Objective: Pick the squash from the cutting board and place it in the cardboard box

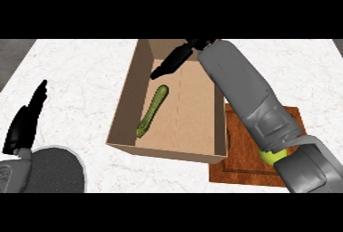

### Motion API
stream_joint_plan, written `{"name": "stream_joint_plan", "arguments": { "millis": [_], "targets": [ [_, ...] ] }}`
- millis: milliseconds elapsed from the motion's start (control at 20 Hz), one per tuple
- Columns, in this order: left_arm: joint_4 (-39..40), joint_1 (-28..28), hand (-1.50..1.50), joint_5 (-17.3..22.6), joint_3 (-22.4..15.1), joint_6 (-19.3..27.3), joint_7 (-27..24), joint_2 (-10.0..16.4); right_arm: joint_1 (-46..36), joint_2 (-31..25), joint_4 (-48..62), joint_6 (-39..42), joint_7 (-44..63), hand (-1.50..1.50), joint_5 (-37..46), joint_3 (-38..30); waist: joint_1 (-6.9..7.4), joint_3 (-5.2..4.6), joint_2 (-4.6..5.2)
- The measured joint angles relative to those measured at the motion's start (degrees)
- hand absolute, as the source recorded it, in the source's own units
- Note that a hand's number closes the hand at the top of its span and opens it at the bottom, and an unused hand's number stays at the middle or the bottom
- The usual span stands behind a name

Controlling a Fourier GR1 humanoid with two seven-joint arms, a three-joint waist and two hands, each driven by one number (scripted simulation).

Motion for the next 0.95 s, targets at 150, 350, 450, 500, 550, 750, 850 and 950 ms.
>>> {"name": "stream_joint_plan", "arguments": {
  "millis": [150,350,450,500,550,750,850,950],
  "targets": [
    [0.64,-0.82,0.0,-0.22,0.09,0.06,0.17,0.11,-0.49,-2.95,1.95,3.15,-1.17,-1.5,-1.55,-2.31,-0.26,0.01,0.14],
    [-0.43,-0.3,0.0,-0.04,-0.07,-0.29,0.37,-0.04,-0.22,-9.13,4.63,6.95,-2.52,-1.5,-2.24,-4.13,0.25,0.04,0.42],
    [-1.41,-0.2,0.0,-0.04,-0.36,-0.39,0.71,-0.26,0.16,-12.36,5.67,8.77,-3.36,-1.5,-2.32,-4.69,0.56,0.07,0.61],
    [-1.45,-0.57,0.0,-0.09,-0.38,-0.41,0.98,-0.21,0.56,-13.75,6.2,9.58,-3.84,-1.5,-2.22,-4.81,0.62,0.08,0.72],
    [-1.33,-0.98,0.0,-0.01,-0.17,-0.51,1.14,0.04,0.65,-15.26,6.65,10.64,-4.12,-1.5,-2.23,-5.01,0.68,0.09,0.83],
    [-1.5,-1.04,0.0,-0.15,-0.43,-0.37,0.66,-0.31,1.4,-20.93,7.73,14.5,-6.23,-1.5,-1.5,-4.98,1.34,0.12,1.25],
    [-1.67,-1.01,0.0,-0.23,-0.75,-0.34,0.5,-0.68,2.13,-23.17,8.09,15.93,-7.33,-1.5,-0.93,-4.7,1.62,0.15,1.43],
    [-1.69,-0.87,0.0,-0.75,-1.11,0.22,0.34,-1.11,3.01,-24.74,8.04,16.75,-8.03,-1.5,0.1,-3.88,1.78,0.17,1.52]
  ]
}}
